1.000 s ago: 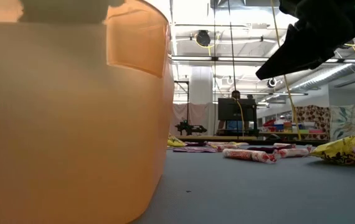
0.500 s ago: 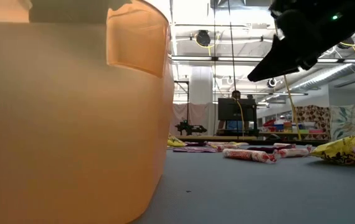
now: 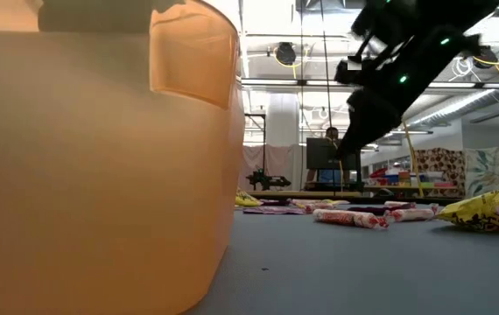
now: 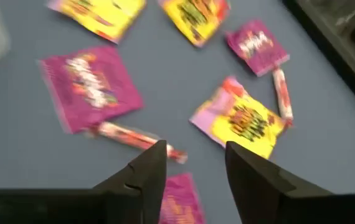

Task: Sort candy
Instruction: Put the yellow candy into the transparent bin

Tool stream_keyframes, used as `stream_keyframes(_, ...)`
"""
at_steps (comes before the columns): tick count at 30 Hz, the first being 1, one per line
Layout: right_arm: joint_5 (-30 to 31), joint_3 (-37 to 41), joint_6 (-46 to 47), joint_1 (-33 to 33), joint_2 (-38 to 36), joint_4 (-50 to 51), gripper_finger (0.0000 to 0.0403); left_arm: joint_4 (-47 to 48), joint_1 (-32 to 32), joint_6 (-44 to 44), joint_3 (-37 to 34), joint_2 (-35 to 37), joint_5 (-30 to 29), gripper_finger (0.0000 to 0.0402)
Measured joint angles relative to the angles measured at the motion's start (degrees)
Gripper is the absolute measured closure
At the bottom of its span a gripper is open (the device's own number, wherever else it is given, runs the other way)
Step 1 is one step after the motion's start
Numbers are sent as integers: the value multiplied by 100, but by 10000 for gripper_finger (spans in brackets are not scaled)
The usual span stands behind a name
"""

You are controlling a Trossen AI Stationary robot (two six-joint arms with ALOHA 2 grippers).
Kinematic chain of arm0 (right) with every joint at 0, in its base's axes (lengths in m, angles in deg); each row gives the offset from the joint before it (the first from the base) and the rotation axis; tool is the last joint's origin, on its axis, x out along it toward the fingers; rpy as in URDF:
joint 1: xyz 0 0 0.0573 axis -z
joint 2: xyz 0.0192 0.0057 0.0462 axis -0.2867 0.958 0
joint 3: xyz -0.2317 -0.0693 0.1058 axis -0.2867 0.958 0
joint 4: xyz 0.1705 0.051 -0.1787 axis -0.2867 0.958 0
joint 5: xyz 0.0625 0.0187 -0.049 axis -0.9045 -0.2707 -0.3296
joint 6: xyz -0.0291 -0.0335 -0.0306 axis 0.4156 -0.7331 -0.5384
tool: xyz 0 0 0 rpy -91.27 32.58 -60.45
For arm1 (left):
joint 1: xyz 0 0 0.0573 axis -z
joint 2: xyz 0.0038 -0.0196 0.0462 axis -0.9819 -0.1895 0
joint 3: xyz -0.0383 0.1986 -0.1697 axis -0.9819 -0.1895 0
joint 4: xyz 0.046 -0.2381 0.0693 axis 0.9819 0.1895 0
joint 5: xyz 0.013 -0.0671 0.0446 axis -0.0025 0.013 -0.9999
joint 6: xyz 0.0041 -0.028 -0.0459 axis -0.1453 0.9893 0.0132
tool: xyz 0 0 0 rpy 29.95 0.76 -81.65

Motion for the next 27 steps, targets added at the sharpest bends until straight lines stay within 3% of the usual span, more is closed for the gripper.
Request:
stream_keyframes(7, -842, 0, -790, 1204, 9, 5, 197, 3, 0, 0, 0, 0, 64, 267)
stream_keyframes(15, -1718, 0, -672, 2263, 263, -66, 180, -17, 0, 1, 0, 0, 69, 268)
stream_keyframes(20, -2167, 0, -872, 2470, 734, -301, 183, -132, 0, 2, 0, 0, 71, 268)
stream_keyframes(27, -2164, 0, -508, 2472, 1278, -787, 184, -138, 0, -41, 0, 0, 71, 268)
